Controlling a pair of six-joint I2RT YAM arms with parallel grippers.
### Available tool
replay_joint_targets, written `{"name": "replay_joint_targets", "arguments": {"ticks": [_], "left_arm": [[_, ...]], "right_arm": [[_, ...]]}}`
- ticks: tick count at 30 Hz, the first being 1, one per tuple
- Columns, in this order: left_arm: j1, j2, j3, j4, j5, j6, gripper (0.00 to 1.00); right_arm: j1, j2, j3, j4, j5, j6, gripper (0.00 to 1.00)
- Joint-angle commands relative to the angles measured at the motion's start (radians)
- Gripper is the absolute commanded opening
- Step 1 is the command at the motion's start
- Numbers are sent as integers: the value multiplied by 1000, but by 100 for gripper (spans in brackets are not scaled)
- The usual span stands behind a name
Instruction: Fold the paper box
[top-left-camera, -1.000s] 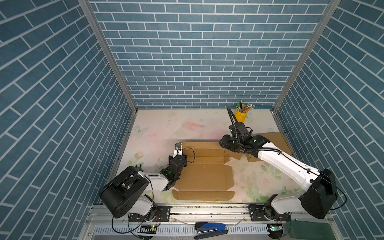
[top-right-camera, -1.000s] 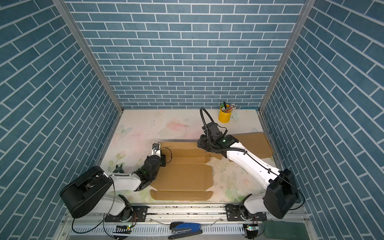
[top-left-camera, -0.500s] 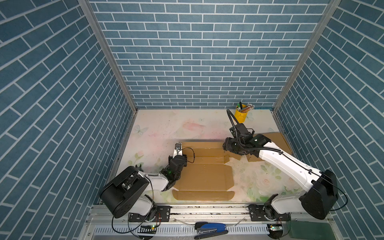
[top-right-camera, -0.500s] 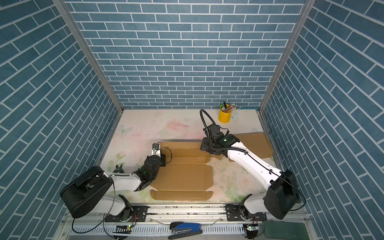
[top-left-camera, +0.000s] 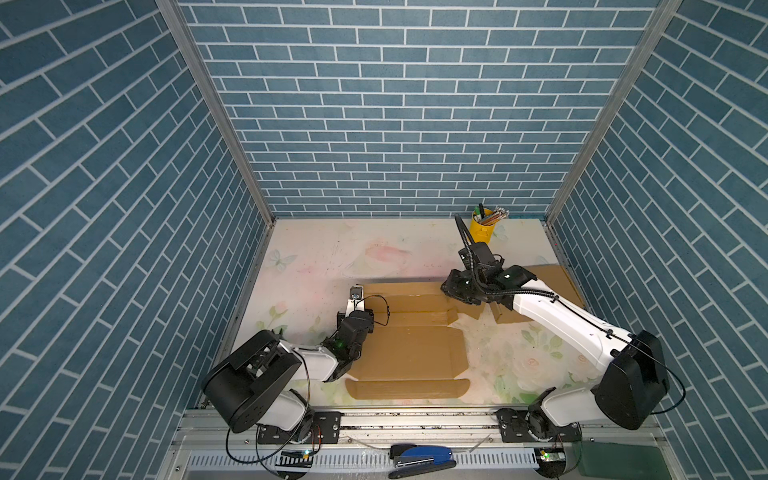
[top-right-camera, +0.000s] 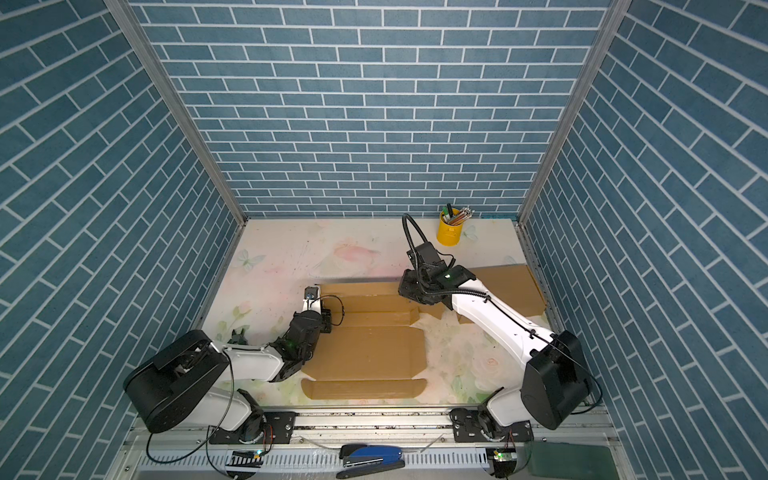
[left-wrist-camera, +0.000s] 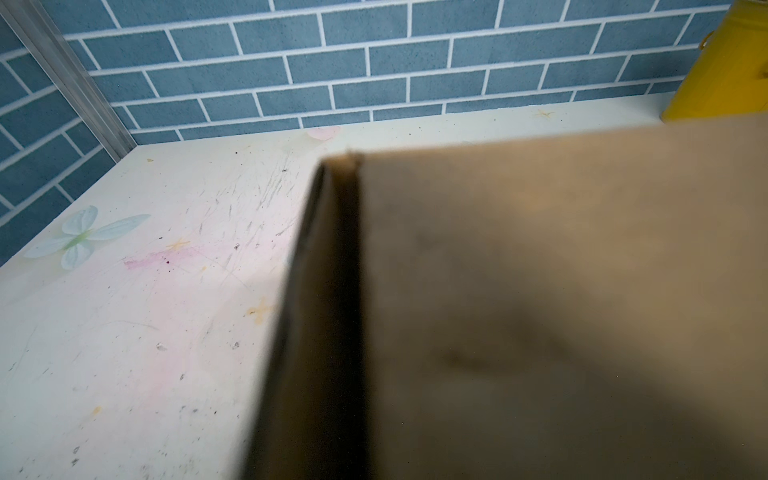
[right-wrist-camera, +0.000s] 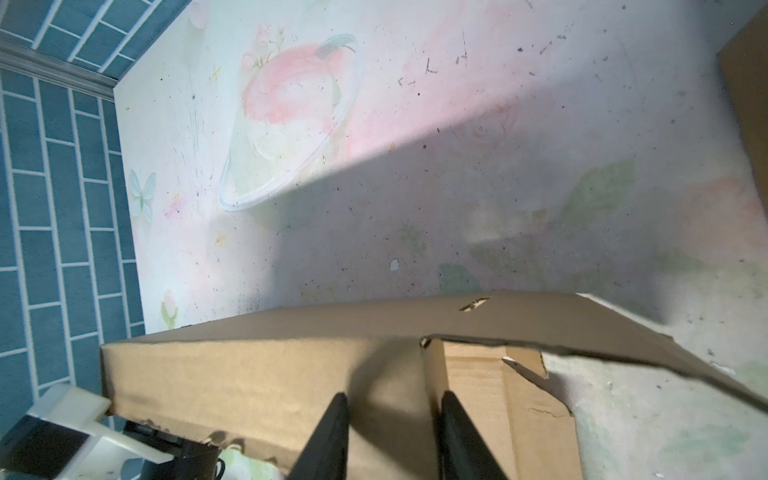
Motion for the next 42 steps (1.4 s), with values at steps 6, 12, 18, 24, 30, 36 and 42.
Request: {"name": "replay_joint_targets", "arguments": {"ticks": [6, 12, 18, 24, 30, 36, 42], "left_arm": [[-7, -29, 26, -131, 2, 30, 0], [-4, -20, 42, -167, -10, 32, 0], [-4, -23, 55, -220, -6, 3, 0], [-4, -13, 62, -226, 5, 4, 0], [-4, 5, 67, -216, 14, 13, 0], [-4, 10, 67, -217, 18, 10, 0], [-4, 12, 73, -222, 20, 13, 0]], "right_arm": [[-144, -177, 100, -282, -48, -366, 57], [-181, -229, 26, -304, 154, -587, 52], [-118, -310, -272, 7, 204, -180, 18], [24, -254, -499, 305, 368, -40, 2], [27, -150, -624, 594, 373, -22, 0], [27, -61, -627, 716, 287, -27, 0], [45, -15, -603, 815, 149, 7, 0]]}}
